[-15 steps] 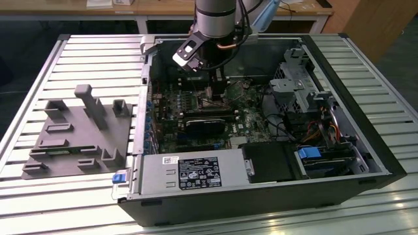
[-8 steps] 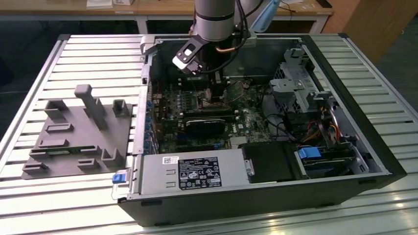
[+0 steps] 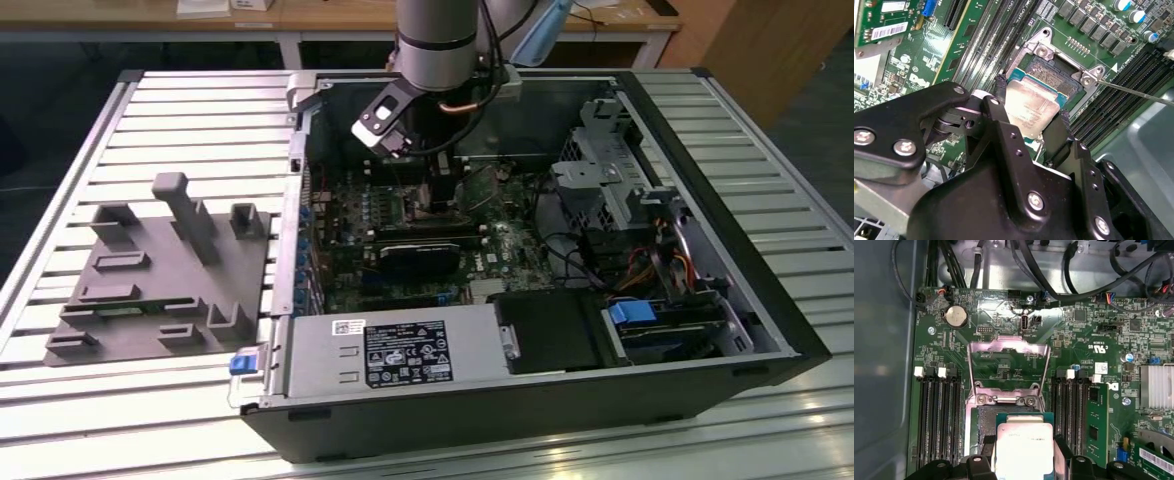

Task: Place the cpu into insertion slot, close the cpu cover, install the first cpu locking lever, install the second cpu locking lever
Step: 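Place the cpu into insertion slot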

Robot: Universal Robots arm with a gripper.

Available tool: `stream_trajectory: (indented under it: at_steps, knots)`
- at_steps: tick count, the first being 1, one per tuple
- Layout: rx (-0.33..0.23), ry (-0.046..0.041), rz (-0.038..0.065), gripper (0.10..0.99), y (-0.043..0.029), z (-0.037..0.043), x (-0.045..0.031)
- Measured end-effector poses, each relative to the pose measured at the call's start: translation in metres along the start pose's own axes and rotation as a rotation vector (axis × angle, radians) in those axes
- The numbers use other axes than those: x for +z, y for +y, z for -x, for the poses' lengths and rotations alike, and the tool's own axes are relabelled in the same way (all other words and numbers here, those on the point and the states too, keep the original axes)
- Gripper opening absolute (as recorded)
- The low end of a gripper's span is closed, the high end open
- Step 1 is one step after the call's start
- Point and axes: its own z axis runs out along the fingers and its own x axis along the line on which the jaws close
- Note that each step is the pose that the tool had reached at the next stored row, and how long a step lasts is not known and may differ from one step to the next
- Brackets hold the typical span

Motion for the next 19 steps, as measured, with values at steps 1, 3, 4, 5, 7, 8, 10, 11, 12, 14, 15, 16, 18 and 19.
stream_trajectory:
  at_steps: [1, 3, 4, 5, 7, 8, 10, 11, 12, 14, 15, 16, 18, 19]
  knots:
    - [0.000, 0.0007, 0.000, 0.541, 0.0000, -0.0002, 0.0010]
    - [0.000, 0.0018, 0.000, 0.541, -0.0001, -0.0004, 0.0027]
    - [0.000, 0.0022, 0.000, 0.541, -0.0002, -0.0006, 0.0036]
    - [0.000, 0.0032, 0.000, 0.541, -0.0003, -0.0007, 0.0045]
    - [0.000, 0.0075, 0.000, 0.541, -0.0006, -0.0009, 0.0059]
    - [0.001, 0.0108, 0.000, 0.541, -0.0007, -0.0009, 0.0065]
    - [0.001, 0.0186, 0.000, 0.541, -0.0009, -0.0010, 0.0076]
    - [0.001, 0.0228, 0.000, 0.541, -0.0011, -0.0011, 0.0080]
    - [0.002, 0.0270, 0.000, 0.541, -0.0013, -0.0011, 0.0085]
    - [0.002, 0.0333, 0.000, 0.541, -0.0016, -0.0013, 0.0096]
    - [0.002, 0.0346, 0.000, 0.541, -0.0019, -0.0013, 0.0101]
    - [0.002, 0.0354, 0.000, 0.541, -0.0021, -0.0013, 0.0107]
    - [0.002, 0.0364, 0.000, 0.541, -0.0025, -0.0015, 0.0120]
    - [0.002, 0.0367, 0.000, 0.541, -0.0026, -0.0015, 0.0127]
